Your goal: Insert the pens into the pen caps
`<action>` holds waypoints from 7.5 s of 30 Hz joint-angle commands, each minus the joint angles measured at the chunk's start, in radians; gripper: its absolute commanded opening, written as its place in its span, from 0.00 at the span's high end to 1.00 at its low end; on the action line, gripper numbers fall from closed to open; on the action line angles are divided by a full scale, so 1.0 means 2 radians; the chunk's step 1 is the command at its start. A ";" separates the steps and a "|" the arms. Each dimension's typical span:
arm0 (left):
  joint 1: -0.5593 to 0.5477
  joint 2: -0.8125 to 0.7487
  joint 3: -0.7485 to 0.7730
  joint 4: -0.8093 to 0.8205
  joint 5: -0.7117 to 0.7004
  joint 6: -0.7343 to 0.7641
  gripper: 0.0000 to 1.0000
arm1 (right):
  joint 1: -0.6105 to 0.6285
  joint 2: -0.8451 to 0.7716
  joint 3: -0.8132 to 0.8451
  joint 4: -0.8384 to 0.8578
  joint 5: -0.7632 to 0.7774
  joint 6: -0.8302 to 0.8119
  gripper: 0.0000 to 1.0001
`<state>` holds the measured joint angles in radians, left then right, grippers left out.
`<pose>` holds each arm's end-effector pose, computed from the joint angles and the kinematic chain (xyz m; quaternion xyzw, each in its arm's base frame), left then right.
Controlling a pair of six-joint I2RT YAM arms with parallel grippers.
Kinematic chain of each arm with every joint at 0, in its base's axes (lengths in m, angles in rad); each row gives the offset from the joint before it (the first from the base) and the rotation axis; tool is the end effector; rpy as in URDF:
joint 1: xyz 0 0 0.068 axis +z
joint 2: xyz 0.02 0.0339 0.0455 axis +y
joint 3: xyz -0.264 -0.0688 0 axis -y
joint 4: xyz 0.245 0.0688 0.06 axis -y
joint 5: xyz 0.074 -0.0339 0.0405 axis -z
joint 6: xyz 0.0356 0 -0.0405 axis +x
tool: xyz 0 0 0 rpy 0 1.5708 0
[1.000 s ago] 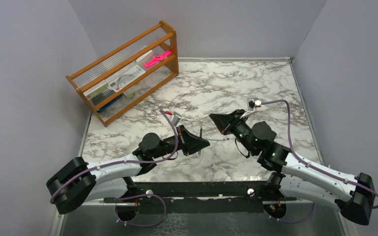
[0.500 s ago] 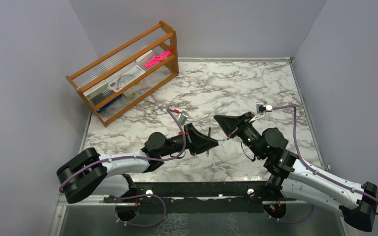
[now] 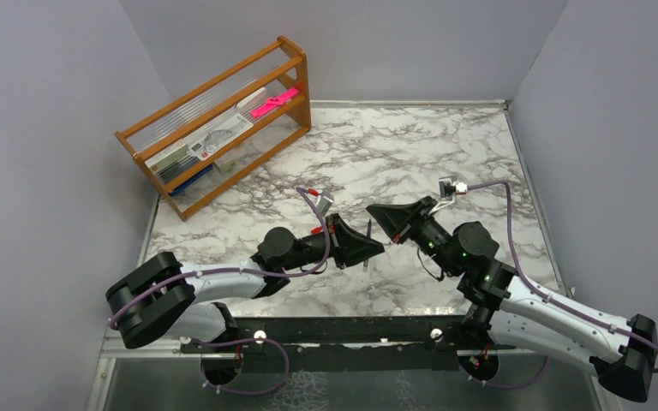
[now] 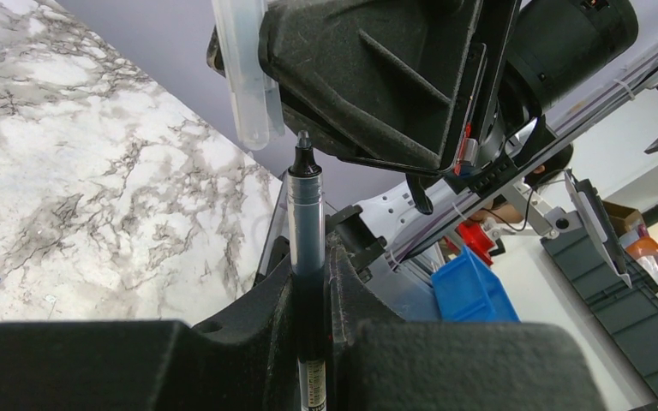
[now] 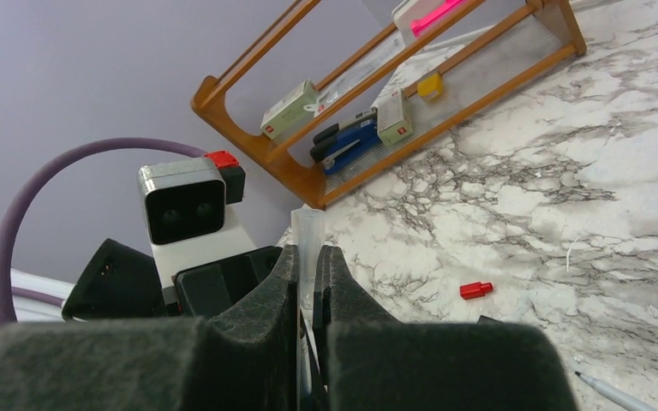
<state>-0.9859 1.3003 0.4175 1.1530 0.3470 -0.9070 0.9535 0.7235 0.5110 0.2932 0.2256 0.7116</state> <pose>0.1307 -0.2193 0.2454 0.1608 0.5905 -0.6972 0.3735 0.1122 0.1443 0.3040 0.0008 0.6788 0.4889 0.5480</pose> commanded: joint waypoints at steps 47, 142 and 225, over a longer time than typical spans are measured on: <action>-0.003 0.026 0.049 0.030 -0.025 -0.013 1.00 | -0.001 -0.050 -0.019 -0.019 -0.018 -0.051 0.99; 0.168 0.368 0.508 -0.723 -0.235 0.197 0.82 | -0.001 -0.098 -0.013 -0.255 0.021 0.006 0.55; 0.187 -0.124 0.055 -0.295 0.030 0.002 0.38 | -0.096 0.203 0.116 -0.189 -0.183 -0.125 0.99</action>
<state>-0.5861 1.0958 0.6128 0.2218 0.2047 -0.7139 0.7582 1.3403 0.7532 -0.2813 0.0078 0.4141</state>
